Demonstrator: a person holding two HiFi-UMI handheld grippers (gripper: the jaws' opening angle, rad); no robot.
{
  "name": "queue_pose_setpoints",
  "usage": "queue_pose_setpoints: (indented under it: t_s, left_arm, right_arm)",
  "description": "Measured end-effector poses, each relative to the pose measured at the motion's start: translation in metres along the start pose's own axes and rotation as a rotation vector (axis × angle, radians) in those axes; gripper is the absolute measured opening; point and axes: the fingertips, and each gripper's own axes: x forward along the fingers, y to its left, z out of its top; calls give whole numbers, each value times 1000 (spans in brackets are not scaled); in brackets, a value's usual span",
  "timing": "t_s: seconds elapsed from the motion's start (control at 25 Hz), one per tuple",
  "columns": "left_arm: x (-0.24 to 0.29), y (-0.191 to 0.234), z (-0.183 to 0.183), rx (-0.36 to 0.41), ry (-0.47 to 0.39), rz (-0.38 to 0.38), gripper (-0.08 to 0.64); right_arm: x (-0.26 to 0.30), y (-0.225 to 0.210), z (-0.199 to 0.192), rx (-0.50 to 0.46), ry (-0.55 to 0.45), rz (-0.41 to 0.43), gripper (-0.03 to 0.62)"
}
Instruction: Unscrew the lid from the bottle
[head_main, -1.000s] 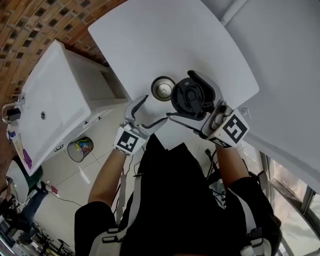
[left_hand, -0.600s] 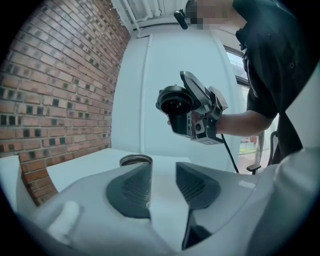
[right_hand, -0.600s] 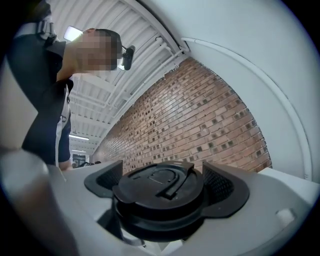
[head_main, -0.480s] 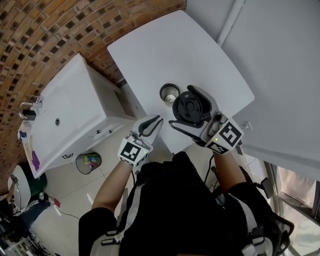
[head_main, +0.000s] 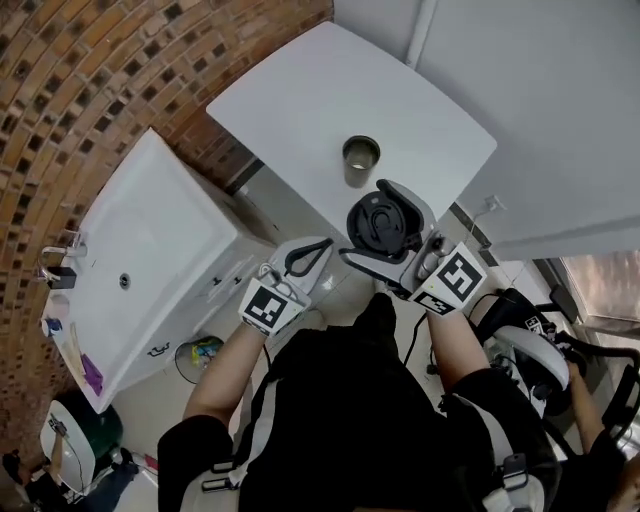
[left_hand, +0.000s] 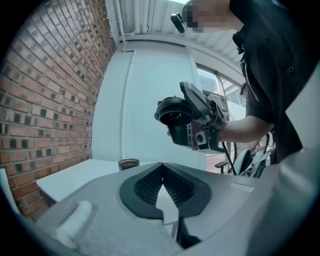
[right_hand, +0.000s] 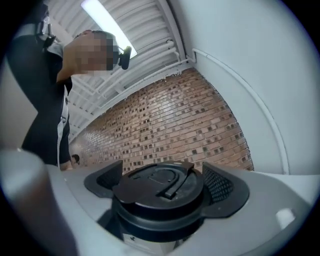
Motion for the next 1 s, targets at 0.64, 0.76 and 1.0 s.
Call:
queue_pose_setpoints:
  t_s: [0.64,0.76,1.0]
  left_arm:
    - [-68,-63,41,0,-132,-143,3]
    - [-71,-68,44,4,-130,-110,3]
    - [-69,-78,45,-15,-119,-59,3]
  right_arm:
    - [-39,105,7,-202,148,-103,495]
    - [-60,103,4,-158,184,-106,495]
    - [-93,95,-1,-83,209,-95,495]
